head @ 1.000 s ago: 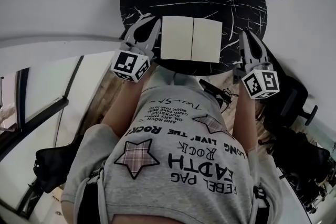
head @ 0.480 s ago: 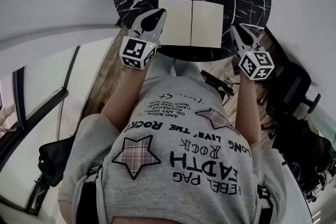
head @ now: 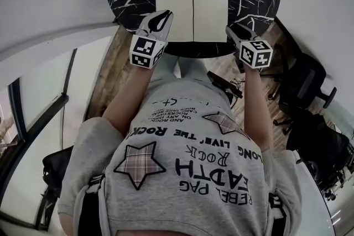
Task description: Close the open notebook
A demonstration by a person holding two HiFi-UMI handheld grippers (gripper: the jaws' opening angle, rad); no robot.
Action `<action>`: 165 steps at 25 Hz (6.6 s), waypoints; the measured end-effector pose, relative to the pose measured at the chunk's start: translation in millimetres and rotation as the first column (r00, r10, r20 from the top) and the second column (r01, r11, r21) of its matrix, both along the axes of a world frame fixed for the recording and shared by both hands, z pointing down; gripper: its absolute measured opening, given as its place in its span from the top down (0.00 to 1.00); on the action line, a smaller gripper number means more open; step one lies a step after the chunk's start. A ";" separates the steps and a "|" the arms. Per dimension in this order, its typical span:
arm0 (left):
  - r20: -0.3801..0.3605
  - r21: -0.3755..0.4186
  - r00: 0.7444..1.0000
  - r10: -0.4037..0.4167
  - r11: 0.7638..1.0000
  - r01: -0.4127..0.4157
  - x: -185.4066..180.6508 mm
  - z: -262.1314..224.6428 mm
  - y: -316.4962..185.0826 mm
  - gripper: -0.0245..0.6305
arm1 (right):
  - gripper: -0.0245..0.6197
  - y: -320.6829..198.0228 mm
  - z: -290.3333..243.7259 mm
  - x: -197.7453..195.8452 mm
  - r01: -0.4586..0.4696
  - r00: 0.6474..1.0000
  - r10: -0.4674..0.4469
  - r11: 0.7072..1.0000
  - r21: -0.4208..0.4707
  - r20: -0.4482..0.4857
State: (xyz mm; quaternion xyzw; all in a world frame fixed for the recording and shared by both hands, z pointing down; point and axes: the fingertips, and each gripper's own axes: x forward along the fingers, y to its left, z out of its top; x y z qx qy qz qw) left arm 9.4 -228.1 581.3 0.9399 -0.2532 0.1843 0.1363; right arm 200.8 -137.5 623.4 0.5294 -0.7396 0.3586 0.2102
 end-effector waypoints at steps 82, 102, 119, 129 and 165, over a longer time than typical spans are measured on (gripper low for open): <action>0.249 -0.133 0.946 -0.208 0.960 0.246 -96.8 75.3 14.6 0.93 | 0.94 -33.8 -57.8 -194.3 0.391 0.785 -0.355 0.920 0.038 0.507; 0.187 -0.116 0.970 -0.156 0.977 0.179 -82.7 62.7 16.4 0.93 | 0.94 -34.6 58.2 -210.4 0.496 0.860 -0.419 0.819 -0.288 0.291; 0.058 0.022 0.988 -0.140 0.990 0.139 -52.8 -5.9 -12.5 0.95 | 0.94 -87.2 -49.8 -150.3 0.341 0.897 -0.333 0.940 0.026 0.290; -0.032 0.096 0.984 -0.175 0.979 0.178 -55.8 -65.7 -33.4 0.95 | 0.94 -92.2 -131.9 -95.2 0.213 0.931 -0.268 0.950 0.228 0.248; -0.276 0.281 0.937 -0.216 0.914 0.293 -68.9 -212.3 -32.6 0.95 | 0.94 -38.9 -295.0 -25.3 -0.055 0.998 0.038 0.725 0.687 0.040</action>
